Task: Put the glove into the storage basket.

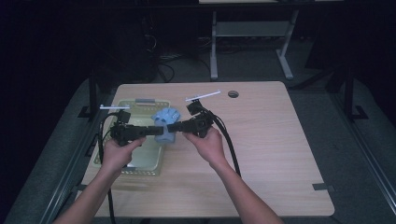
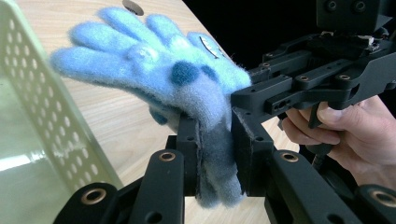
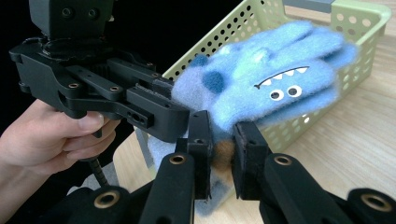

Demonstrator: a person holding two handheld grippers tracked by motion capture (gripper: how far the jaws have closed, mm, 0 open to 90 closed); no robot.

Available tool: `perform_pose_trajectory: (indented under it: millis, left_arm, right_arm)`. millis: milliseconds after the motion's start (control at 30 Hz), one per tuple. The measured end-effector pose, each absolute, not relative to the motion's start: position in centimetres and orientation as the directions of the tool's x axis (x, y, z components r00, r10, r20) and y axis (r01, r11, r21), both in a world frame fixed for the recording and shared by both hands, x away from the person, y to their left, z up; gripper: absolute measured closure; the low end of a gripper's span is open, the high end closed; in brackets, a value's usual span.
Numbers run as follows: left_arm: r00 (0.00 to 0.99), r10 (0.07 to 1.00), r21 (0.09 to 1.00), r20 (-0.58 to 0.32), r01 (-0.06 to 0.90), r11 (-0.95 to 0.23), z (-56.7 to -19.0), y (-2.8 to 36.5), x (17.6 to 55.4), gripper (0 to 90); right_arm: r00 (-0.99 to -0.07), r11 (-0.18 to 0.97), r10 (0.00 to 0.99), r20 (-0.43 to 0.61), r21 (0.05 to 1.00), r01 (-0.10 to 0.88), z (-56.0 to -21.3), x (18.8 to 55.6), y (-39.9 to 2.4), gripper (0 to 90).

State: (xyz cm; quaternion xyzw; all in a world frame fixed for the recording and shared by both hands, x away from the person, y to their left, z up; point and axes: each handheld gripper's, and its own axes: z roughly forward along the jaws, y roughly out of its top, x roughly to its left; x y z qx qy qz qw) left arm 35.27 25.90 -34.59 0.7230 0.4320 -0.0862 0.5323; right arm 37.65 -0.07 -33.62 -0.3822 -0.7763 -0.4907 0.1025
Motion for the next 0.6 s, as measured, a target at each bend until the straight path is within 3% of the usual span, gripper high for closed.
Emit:
perform_pose_trajectory:
  millis: [600]
  left_arm:
    - [0.599, 0.559, 0.698, -0.574, 0.714, -0.049, -33.0, 29.0, 35.1, 73.7]
  right_arm:
    - [-0.71, 0.24, 0.473, 0.521, 0.7, 0.673, -32.4, 37.9, 3.3, 79.2]
